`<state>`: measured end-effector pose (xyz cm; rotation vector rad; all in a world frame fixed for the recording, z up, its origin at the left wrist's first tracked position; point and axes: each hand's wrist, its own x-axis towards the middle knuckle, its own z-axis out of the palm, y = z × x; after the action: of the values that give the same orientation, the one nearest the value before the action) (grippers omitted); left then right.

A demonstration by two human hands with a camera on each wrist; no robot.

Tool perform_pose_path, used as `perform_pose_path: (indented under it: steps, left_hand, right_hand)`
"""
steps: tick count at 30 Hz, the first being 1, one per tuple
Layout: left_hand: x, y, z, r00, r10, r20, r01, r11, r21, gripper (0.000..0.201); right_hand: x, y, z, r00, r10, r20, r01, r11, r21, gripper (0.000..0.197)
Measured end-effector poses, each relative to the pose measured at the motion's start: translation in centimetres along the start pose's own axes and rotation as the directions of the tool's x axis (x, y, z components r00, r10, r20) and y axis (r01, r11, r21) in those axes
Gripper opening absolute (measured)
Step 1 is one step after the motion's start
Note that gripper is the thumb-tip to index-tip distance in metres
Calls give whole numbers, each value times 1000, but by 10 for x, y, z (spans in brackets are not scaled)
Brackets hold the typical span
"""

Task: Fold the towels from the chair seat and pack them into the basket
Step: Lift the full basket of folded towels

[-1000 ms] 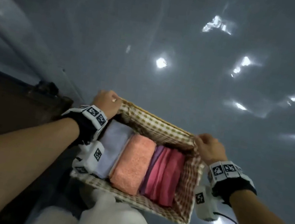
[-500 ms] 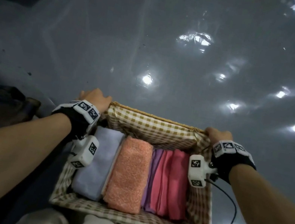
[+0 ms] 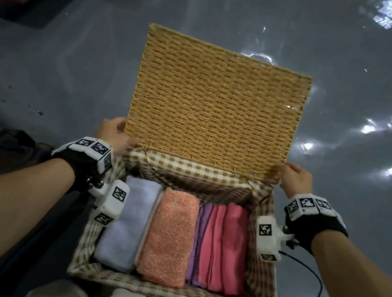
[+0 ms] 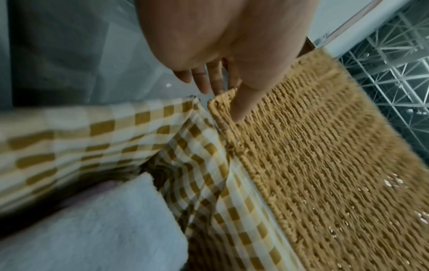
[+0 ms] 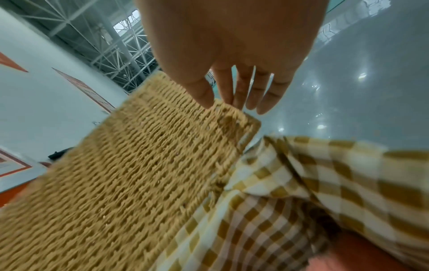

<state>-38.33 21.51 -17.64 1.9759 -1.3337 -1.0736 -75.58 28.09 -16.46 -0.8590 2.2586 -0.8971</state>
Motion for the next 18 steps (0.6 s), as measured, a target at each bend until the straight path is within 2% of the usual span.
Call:
perform_pose_path:
  steps: [1,3,4,5,7,8,11,13,15,18]
  left_hand:
    - [-3,4,-5,1000,-5,-9,4,998,-57,48]
    - [-13,17,-15,1000,14,0,-13,967,-254,26]
    - [-19,25,-21,1000,15,24,-5,932,-361,15]
    - [-27,33,-27,998,14,56,15,881,-474,15]
    - [-44,43,-41,988,33,150,72,762,-644,30]
    - [-53,46,-48,981,48,188,92,738,-668,39]
    - [-84,42,-69,947,92,307,136,754,-643,66]
    - [-104,34,-83,935,110,338,163,711,-684,58]
    - [-124,24,-94,923,121,365,198,666,-720,39]
    - [-147,3,-98,917,91,389,219,700,-680,18]
  right_hand:
    - [0,-2,-6,1000,-18,-13,19,1000,22,23]
    - [-3,-10,-18,999,-32,-10,33,996,81,33]
    - [-8,-15,-24,1000,-14,21,11,988,153,41]
    - [-14,-20,-29,997,5,75,-24,967,253,47]
    - [-32,-27,-41,982,4,188,-91,886,456,54]
    - [-42,-29,-47,972,-4,233,-120,847,517,58]
    - [-69,-27,-66,935,-37,352,-185,797,575,74]
    - [-85,-21,-76,914,-41,403,-220,785,579,67]
    - [-101,-9,-86,891,-51,451,-251,771,585,53]
    - [-124,15,-101,848,-91,523,-279,761,585,25]
